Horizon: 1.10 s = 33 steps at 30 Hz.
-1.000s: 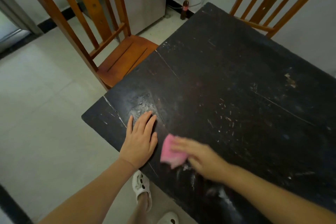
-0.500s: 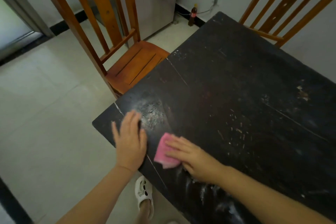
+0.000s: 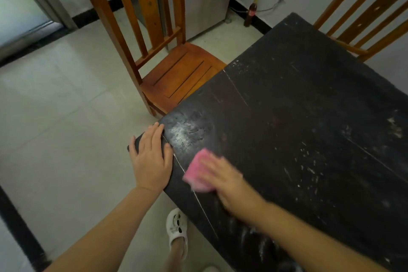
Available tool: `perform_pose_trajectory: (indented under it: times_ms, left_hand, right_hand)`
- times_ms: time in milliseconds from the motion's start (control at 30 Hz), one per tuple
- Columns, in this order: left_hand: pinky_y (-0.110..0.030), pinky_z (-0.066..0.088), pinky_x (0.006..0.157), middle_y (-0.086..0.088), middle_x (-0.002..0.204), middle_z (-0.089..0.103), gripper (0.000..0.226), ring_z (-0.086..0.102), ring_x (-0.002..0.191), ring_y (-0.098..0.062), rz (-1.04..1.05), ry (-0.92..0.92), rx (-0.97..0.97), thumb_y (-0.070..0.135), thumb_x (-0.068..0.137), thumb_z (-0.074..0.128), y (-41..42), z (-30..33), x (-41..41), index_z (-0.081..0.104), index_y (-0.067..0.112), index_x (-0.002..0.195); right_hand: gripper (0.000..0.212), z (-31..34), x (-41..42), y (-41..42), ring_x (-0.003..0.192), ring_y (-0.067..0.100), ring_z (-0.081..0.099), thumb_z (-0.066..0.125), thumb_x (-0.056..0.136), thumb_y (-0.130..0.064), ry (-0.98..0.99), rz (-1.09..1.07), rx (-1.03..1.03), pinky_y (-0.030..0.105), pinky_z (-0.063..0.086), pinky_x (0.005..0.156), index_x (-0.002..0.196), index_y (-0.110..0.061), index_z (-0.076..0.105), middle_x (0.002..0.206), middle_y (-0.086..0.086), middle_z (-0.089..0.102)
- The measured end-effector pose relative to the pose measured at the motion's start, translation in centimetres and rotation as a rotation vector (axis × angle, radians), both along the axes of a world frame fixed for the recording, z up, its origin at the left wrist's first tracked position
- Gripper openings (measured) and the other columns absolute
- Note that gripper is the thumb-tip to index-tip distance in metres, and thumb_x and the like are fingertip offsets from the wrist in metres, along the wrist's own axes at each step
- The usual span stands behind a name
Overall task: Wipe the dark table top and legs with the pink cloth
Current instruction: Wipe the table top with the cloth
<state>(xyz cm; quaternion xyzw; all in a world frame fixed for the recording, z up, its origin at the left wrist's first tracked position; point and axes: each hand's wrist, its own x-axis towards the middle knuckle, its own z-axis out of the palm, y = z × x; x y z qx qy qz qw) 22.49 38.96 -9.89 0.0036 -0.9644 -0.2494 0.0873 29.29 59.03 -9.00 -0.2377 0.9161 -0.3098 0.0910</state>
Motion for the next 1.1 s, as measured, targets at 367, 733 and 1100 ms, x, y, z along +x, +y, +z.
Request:
perform_pose_trajectory:
  times_ms: [367,733,1100]
  left_hand:
    - [-0.033,0.038,0.096,0.004,0.106,0.059,0.04,0.051,0.104,-0.014,0.332,-0.159,0.637,0.029,0.09,0.025,-1.3,1.5,-1.7,0.06,0.019,0.105]
    - [-0.023,0.042,0.079,-0.013,0.099,0.064,0.06,0.06,0.094,-0.016,0.375,-0.433,1.408,0.04,0.099,0.006,-6.1,2.5,-3.1,0.057,0.009,0.105]
    - [-0.017,0.044,0.075,-0.002,0.103,0.062,0.043,0.057,0.097,-0.014,0.357,-0.382,1.112,0.037,0.098,0.022,-3.7,3.3,-2.2,0.06,0.017,0.101]
  right_hand:
    - [0.051,2.4,-18.2,3.8,0.138,0.028,0.029,0.04,0.089,0.01,-0.041,-0.526,0.051,0.03,0.015,0.115,0.135,-0.009,0.047,0.147,0.014,0.037]
    - [0.047,5.7,-7.8,-6.2,0.13,-0.006,0.029,0.028,0.091,-0.018,-0.255,0.238,-0.21,0.013,0.021,0.111,0.13,-0.007,0.051,0.137,-0.003,0.041]
    - [0.062,0.4,-2.1,-4.6,0.145,0.021,-0.002,0.03,0.088,-0.005,-0.019,0.273,0.096,0.055,0.003,0.113,0.143,-0.034,0.024,0.157,-0.003,0.009]
